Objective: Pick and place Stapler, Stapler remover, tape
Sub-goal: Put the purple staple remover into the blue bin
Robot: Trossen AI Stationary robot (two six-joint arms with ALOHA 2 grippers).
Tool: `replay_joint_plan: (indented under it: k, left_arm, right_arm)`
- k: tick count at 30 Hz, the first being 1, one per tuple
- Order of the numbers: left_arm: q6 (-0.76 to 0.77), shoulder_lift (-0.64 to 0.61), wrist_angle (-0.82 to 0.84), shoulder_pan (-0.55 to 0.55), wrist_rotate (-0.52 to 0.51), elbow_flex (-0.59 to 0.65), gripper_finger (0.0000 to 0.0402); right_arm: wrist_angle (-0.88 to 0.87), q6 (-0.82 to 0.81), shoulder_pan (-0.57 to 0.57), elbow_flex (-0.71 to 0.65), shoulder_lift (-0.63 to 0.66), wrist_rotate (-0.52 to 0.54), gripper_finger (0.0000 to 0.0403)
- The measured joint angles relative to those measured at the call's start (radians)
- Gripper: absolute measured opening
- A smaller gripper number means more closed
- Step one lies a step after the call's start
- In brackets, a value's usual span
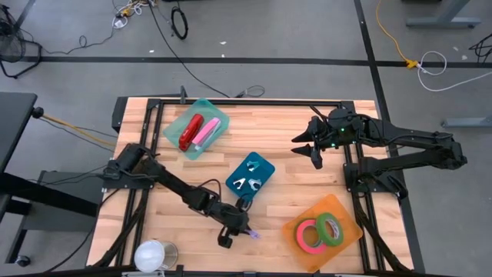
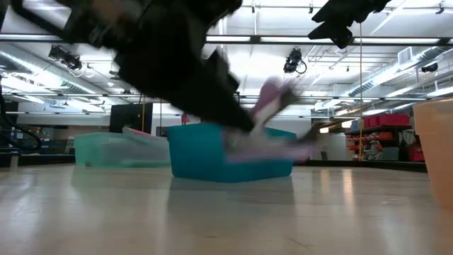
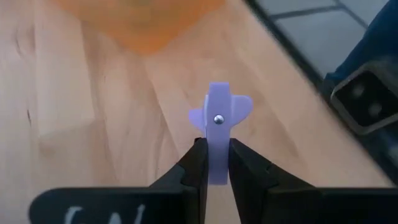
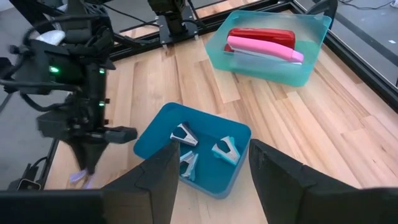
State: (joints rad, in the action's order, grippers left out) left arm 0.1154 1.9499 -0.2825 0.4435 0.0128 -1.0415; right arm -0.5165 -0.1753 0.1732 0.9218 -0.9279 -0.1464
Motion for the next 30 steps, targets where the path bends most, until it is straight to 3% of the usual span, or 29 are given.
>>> replay_joint_plan:
  k: [18, 30]
  left_arm:
    - [-0.102, -0.002, 0.654, -0.126, -0.006, -0.427, 0.0057]
    - [-0.112, -0.002, 0.982, -0.239, -0.181, -0.643, 0.0057]
  right_arm:
    - [0.000, 0.003, 0.000, 0.000, 0.000, -0.003, 0.0192]
    - [0.000, 0.004, 0.000, 0.000, 0.000, -0.003, 0.0192]
